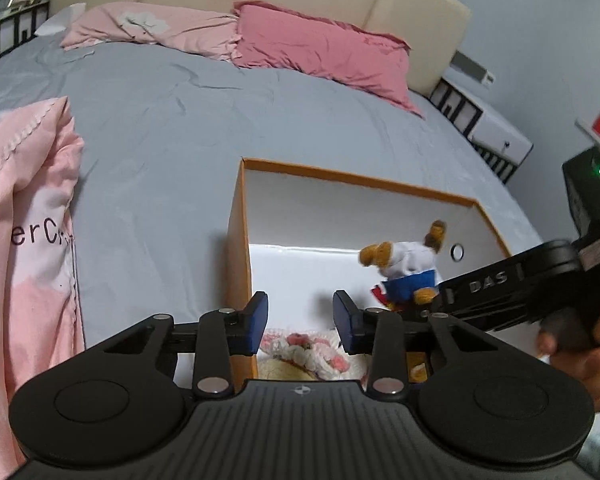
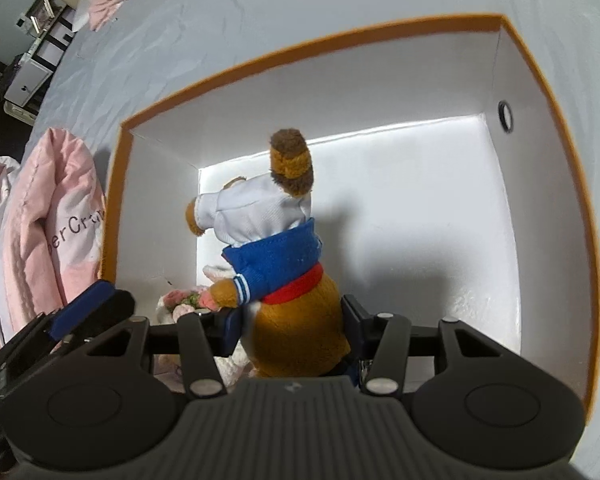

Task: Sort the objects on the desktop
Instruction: 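Lower the sailor duck plush into the box and open the right gripper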

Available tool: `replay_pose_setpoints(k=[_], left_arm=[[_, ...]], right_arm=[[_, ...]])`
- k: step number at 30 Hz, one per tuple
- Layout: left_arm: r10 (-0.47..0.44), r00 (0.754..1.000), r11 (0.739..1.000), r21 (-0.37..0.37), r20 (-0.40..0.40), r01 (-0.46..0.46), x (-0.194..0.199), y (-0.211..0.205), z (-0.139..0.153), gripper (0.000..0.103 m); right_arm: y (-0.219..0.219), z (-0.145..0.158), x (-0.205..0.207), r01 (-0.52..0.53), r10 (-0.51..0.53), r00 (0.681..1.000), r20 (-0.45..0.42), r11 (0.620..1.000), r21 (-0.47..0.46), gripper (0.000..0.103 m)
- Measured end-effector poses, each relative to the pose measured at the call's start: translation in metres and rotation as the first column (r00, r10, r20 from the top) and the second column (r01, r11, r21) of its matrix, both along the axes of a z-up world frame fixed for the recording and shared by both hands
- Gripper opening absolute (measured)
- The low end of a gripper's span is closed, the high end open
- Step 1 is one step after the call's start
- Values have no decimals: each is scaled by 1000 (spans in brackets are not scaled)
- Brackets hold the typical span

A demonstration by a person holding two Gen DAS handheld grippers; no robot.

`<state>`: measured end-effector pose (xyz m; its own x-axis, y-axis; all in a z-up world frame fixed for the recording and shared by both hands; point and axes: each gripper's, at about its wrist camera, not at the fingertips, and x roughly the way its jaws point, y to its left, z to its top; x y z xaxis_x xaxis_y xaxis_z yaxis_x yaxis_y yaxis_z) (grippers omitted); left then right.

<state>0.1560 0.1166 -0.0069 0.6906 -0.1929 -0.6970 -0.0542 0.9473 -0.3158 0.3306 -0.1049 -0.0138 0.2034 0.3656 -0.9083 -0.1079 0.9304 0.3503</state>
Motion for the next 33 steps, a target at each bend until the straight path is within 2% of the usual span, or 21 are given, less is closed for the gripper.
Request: replay_pose_setpoints(k=[5, 9, 11, 14, 20, 25, 29, 33], left_arm=[[68, 997, 997, -35, 36, -67, -4, 10, 4, 42], [108, 993, 992, -66, 37, -106, -2, 19, 3, 42], [113, 993, 991, -81, 37, -109, -2, 21, 3, 42], [113, 993, 990, -85, 45, -109, -2, 22, 4, 42], [107, 993, 991, -84, 40, -104, -2, 22, 3, 42], [91, 995, 994, -67, 47, -88, -2, 18, 4, 42], [102, 994, 993, -68, 46, -98, -3, 19, 4, 42], [100, 994, 993, -65, 38, -98, -3, 18, 3, 42]], right_arm=[[12, -12, 6, 39, -37, 999, -27, 995, 92, 52], [23, -9, 7, 20, -31, 996, 86, 992, 126, 52], [27, -8, 10, 2, -17, 994, 106, 991, 137, 52], [26, -5, 17, -1, -8, 997, 77, 993, 121, 52], [14, 0, 30, -11, 14, 996, -85, 999, 31, 54], [17, -14, 32, -46, 43, 980, -195, 999, -12, 56], [23, -22, 29, -62, 49, 981, -188, 996, -63, 57], [27, -15, 20, -114, 98, 984, -146, 987, -109, 58]])
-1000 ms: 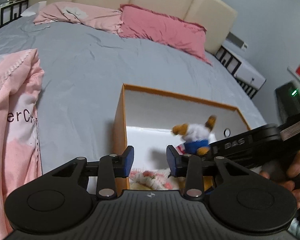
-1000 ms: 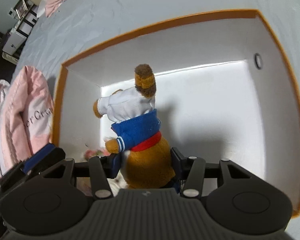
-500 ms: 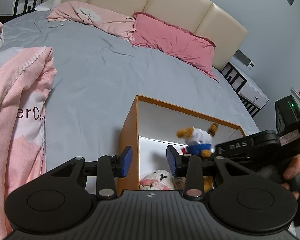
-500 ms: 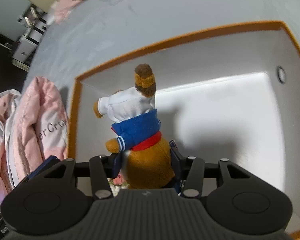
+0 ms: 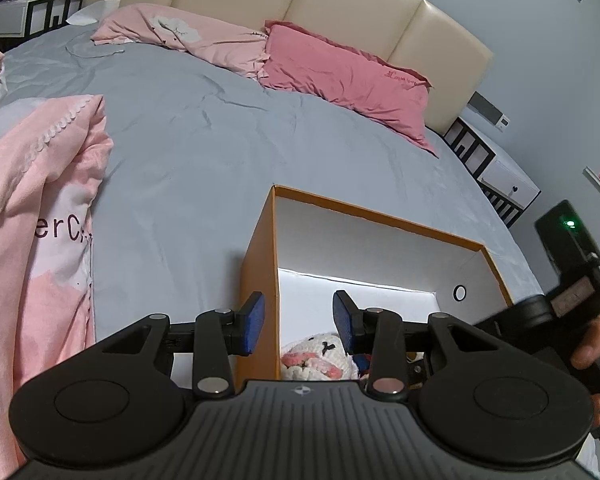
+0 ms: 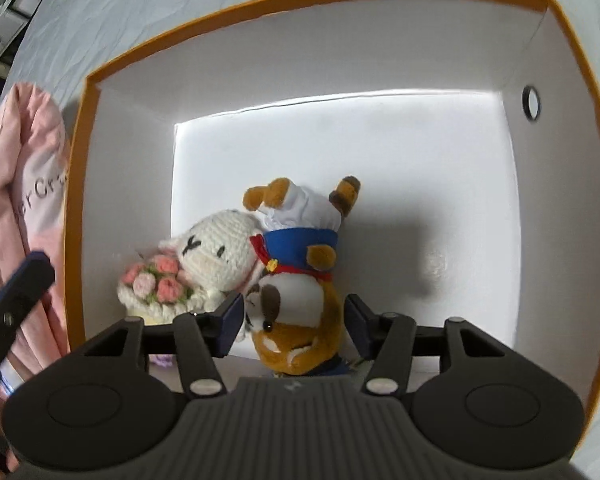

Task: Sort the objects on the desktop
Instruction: 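Lower the sailor duck plush into the box and open the right gripper, then withdraw both grippers from the box back toward the item pile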

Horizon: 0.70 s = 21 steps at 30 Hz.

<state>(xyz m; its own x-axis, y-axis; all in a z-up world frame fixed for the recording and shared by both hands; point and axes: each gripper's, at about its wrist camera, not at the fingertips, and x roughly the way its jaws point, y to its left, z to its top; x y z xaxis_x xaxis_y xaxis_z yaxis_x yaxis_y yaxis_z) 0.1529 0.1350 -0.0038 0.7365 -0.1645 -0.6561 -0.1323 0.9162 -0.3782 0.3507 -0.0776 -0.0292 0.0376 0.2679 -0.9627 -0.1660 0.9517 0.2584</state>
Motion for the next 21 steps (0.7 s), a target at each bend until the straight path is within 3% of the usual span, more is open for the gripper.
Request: replay_pose_setpoints(k=[4, 8, 11, 16, 21], left_arm=[[-7, 1000, 1000, 6, 2, 7, 0, -1, 1, 42], [22, 1000, 1000, -4, -4, -22, -1, 3, 0, 42], [40, 999, 999, -18, -16, -41, -1, 8, -2, 42], [41, 999, 999, -30, -22, -41, 0, 8, -3, 42], [44, 999, 999, -29, -21, -44, -1, 8, -4, 42]], right_arm=[[-4, 4, -7, -48, 47, 998, 36, 999, 12, 57], [0, -7, -9, -66, 65, 997, 51, 998, 19, 42], [-1, -9, -10, -108, 104, 991, 82, 993, 55, 39], [3, -14, -15, -164, 161, 986, 40, 983, 85, 37], [2, -9, -18, -154, 153, 988, 31, 986, 68, 38]])
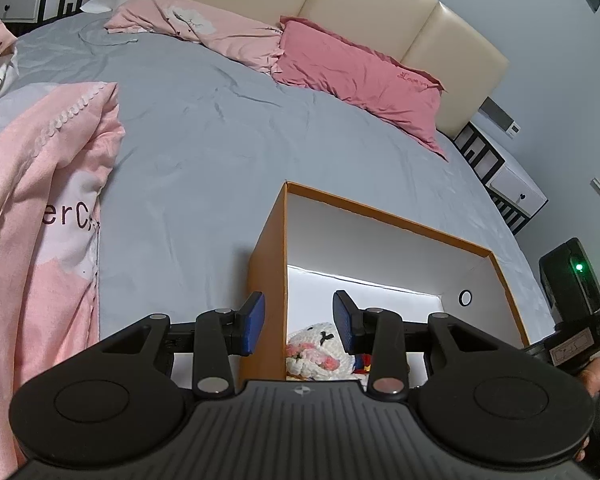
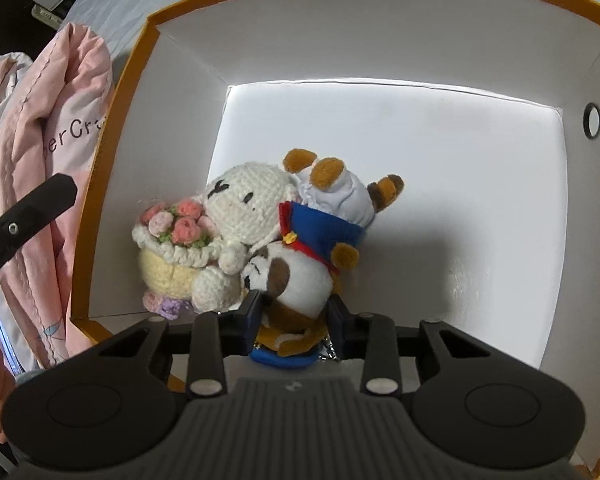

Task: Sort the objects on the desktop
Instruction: 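Withdraw both grippers from the box back toward the item pile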

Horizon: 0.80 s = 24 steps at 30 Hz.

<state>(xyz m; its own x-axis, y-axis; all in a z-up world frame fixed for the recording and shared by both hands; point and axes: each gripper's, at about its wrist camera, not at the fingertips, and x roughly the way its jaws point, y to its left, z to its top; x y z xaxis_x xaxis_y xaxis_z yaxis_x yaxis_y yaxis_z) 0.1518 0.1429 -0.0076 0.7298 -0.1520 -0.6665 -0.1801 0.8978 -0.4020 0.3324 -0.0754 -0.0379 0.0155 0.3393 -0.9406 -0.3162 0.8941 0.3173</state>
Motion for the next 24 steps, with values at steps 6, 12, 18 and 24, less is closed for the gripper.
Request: replay_pose_setpoints(k=[6, 12, 18, 24], left_arm=[[18, 1000, 1000, -13, -4, -18, -1, 4, -1, 42], [43, 999, 999, -32, 3, -43, -2, 9, 0, 42], [79, 997, 994, -81, -2, -79, -2, 23, -2, 42], [66, 998, 994, -84, -16, -67, 4, 22, -7, 42]], right_arm=[[9, 42, -17, -83, 89, 984, 153, 995, -49, 46], [40, 53, -23, -196, 166, 951, 261, 976, 94, 45], [71, 32, -14, -273, 227, 932, 281, 952, 137, 49], [81, 14, -17, -345, 311, 913, 265, 934, 91, 44]])
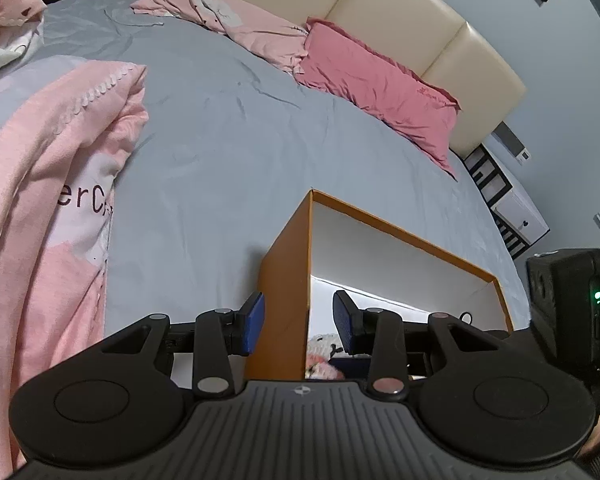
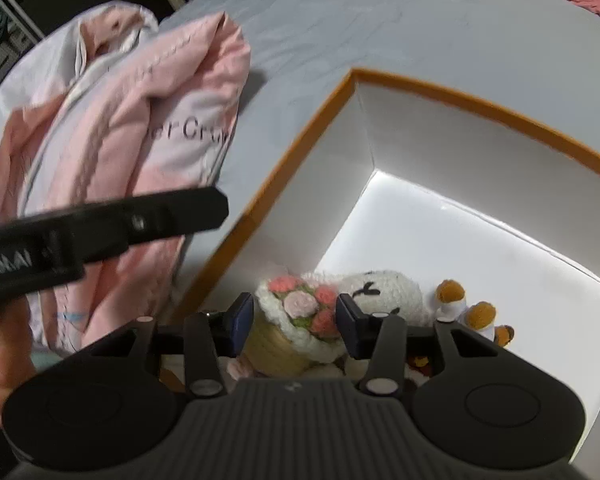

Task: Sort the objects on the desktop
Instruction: 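Withdraw both grippers from the box back toward the item pile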

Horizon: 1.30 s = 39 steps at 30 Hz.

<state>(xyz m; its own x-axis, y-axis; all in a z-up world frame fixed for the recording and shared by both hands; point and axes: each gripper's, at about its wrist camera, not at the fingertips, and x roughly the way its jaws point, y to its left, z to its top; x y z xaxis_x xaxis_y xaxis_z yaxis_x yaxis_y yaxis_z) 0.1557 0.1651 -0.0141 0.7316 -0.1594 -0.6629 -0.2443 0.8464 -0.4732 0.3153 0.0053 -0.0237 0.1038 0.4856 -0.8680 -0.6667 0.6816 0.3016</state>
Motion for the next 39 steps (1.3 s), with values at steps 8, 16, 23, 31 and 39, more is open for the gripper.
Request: replay_pose_setpoints(k=[8, 16, 23, 31, 39], left_arm=[[-33, 999, 999, 38, -11, 33, 1, -9, -1, 42], [-48, 999, 994, 100, 22, 46, -5, -19, 7, 42], [-66, 995, 979, 198, 76, 50, -13, -36, 21, 43], [-181, 968, 938, 327, 174, 116, -31, -80, 44, 43], [-330, 931, 916, 293, 154, 276, -51, -120, 48, 48]], right_arm=[[-4, 4, -10, -93, 93, 995, -27, 996, 2, 39], [-12, 18, -35, -68, 69, 993, 96, 998, -11, 43], [-44, 44, -63, 41, -55, 973, 222, 997, 64, 43], [-90, 63, -121, 155, -194, 892, 408, 980, 127, 43], [-155, 64, -186, 269, -343, 829, 441, 937, 222, 48]])
